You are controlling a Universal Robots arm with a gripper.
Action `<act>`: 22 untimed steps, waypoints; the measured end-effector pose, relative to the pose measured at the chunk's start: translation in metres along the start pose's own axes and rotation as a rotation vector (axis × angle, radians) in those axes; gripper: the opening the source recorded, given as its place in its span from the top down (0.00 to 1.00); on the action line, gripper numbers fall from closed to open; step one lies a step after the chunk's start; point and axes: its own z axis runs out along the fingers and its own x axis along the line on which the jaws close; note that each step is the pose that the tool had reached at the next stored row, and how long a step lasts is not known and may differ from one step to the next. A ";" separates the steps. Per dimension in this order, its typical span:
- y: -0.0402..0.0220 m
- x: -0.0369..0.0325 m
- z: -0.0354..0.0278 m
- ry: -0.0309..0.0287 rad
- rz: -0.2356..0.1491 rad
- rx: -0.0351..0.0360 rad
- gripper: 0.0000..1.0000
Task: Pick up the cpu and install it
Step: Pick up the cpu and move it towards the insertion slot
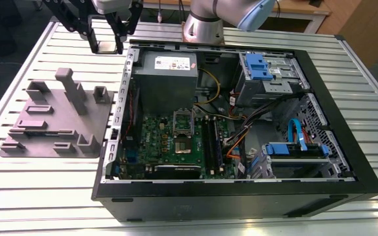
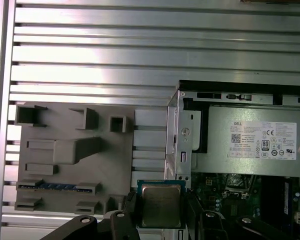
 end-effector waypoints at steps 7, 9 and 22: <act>0.0000 -0.0018 0.0000 0.0000 0.000 0.0000 0.53; 0.0000 -0.0024 -0.0001 0.0000 0.000 0.0000 0.53; -0.0001 -0.0057 -0.0001 0.0000 0.000 0.0000 0.53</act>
